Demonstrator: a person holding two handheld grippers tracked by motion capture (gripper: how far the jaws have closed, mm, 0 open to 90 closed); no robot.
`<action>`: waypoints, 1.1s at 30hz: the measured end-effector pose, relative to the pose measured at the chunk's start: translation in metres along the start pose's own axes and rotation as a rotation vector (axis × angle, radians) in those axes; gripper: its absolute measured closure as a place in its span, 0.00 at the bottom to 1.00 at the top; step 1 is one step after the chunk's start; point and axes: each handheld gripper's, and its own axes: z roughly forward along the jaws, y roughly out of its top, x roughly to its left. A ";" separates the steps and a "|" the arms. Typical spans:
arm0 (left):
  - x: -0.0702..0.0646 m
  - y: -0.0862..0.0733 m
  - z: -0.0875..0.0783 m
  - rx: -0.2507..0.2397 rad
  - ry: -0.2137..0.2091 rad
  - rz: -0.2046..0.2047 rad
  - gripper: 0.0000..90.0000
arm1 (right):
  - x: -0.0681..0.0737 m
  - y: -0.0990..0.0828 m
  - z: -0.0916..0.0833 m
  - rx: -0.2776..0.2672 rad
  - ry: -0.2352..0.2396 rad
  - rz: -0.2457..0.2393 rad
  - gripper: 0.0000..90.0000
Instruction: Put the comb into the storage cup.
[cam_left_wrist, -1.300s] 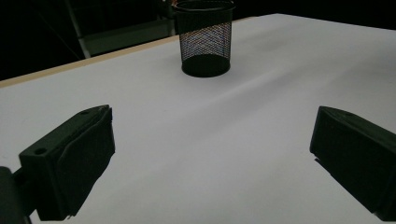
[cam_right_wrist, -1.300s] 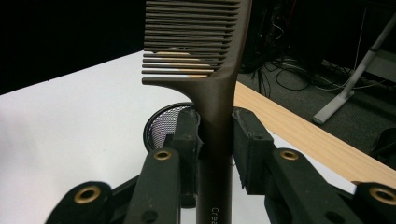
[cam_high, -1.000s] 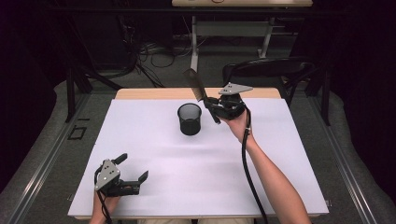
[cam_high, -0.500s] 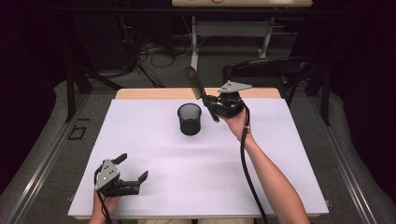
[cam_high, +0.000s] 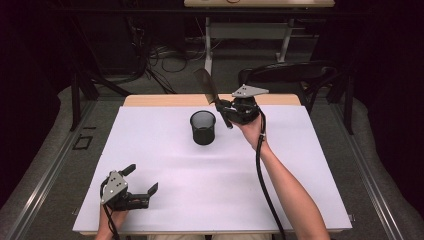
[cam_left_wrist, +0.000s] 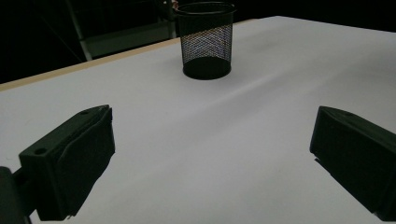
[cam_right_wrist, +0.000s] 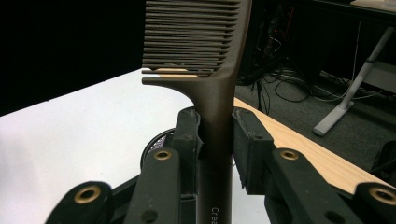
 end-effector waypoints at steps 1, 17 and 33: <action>0.000 0.000 0.000 0.000 0.000 -0.001 0.00 | 0.000 0.001 0.000 -0.002 -0.001 -0.001 0.81; 0.000 0.000 0.000 -0.002 -0.001 -0.001 0.00 | 0.005 0.010 0.005 -0.026 0.002 -0.008 0.81; 0.000 0.000 0.000 -0.006 0.000 0.000 0.00 | 0.007 0.018 0.011 -0.055 0.004 -0.004 0.81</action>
